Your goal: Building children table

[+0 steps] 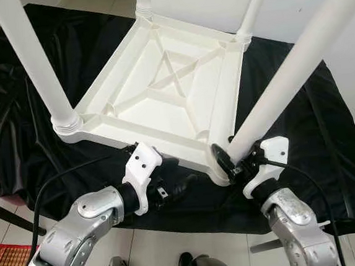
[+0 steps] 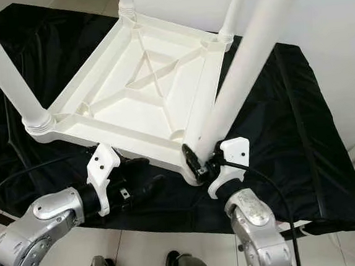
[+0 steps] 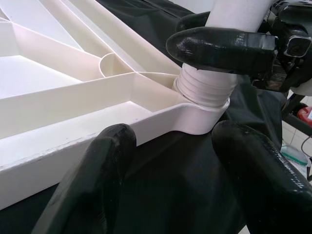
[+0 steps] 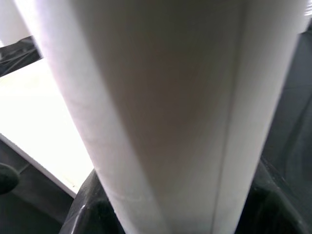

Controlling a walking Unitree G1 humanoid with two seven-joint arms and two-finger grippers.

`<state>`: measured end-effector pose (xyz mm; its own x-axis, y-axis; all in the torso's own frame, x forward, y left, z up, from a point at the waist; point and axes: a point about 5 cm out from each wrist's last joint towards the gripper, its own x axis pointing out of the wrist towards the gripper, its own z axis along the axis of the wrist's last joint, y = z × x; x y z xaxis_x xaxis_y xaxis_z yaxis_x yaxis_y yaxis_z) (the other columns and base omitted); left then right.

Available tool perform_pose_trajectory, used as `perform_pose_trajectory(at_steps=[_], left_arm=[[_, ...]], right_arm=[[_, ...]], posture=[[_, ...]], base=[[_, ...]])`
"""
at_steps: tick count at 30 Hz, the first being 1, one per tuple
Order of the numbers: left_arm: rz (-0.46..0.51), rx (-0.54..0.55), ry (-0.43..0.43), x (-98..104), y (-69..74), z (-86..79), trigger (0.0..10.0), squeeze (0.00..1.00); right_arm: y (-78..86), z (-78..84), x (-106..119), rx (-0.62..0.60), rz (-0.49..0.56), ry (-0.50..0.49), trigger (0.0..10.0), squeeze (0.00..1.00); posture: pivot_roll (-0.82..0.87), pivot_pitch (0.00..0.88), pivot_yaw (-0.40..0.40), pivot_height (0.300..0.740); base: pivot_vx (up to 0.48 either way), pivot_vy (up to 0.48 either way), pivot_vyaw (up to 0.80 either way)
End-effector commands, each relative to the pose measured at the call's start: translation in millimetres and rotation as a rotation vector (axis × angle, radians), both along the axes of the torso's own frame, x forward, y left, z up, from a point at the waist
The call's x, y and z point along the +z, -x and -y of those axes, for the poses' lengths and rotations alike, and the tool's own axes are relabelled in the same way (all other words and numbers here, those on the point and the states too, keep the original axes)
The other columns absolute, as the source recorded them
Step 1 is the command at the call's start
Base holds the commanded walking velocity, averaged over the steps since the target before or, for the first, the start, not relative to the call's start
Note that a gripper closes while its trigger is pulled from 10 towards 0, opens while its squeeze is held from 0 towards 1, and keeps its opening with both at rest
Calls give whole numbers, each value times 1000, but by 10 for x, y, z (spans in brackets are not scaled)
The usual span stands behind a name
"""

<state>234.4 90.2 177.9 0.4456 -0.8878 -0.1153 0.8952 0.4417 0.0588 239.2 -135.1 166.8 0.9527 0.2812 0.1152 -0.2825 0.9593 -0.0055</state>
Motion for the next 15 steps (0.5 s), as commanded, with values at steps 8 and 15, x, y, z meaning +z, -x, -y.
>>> perform_pose_trajectory(at_steps=[8, 15], left_arm=[[3, -2, -29, -1, -40, -60, 10000, 0], [10, 6, -32, 9, -74, -78, 10000, 0]], right_arm=[[32, 186, -192, -198, -111, 60, 10000, 0], [47, 305, -205, -303, -127, 75, 10000, 0]], posture=[[76, 215, -127, 740], [64, 219, -130, 740]], base=[[0, 0, 0], [0, 0, 0]])
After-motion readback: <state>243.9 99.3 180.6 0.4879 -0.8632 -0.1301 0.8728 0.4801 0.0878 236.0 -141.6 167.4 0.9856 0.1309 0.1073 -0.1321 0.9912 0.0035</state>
